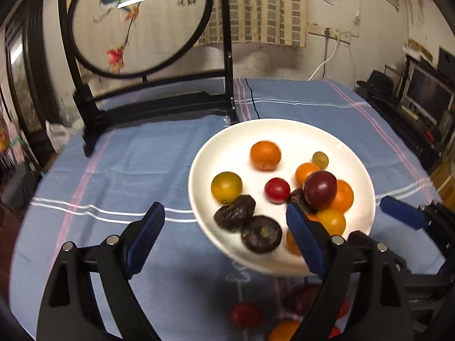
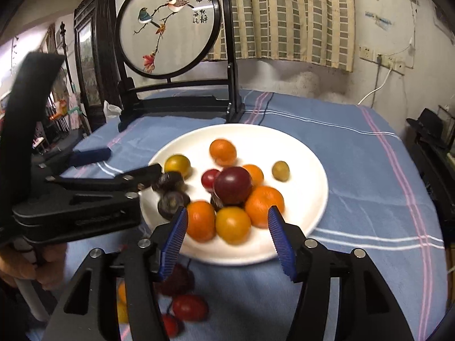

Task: Organize fruits
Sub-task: 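Carry a dark red tomato with the right tool while the left tool carries a tangerine to the plate, then grasp a red tomato with the right tool while the left tool grasps a yellow fruit, drop both on plate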

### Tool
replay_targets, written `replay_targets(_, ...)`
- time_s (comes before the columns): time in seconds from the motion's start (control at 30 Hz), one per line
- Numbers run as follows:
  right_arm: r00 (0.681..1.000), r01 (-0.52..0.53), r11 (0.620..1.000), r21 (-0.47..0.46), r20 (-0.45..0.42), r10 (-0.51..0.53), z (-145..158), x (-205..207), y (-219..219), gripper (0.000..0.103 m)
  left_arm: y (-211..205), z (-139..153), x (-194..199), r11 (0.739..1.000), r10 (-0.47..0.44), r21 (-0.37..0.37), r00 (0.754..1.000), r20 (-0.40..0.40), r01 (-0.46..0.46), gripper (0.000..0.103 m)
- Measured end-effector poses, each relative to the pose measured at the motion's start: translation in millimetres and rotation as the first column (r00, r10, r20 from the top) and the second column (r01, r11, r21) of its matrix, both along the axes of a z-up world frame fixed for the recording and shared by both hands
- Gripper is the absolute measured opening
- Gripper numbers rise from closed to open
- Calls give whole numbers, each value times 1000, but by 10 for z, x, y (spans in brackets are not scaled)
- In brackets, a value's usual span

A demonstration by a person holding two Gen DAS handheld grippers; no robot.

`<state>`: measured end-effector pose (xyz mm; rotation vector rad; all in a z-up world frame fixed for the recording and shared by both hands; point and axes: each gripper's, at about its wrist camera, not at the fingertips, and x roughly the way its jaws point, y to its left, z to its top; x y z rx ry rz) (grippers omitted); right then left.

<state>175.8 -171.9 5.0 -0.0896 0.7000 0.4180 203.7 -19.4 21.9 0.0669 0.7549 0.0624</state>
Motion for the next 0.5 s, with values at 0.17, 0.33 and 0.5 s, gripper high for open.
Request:
replay_targets(0.17, 1000, 14, 1000, 28, 0, -14, -16, -194, -88, 74, 38, 59, -331, 1000, 8, -4, 999, 40, -8, 89)
replay_targets(0.33, 999, 25, 997, 68, -24, -23, -79, -314, -169, 74, 127, -21, -574, 999, 9, -32, 1000, 20, -8, 94)
replay_targets(0.5, 999, 21, 995, 96, -32, -18, -145, -443, -256, 74, 391, -187, -715, 996, 48, -74, 999, 16, -47, 95)
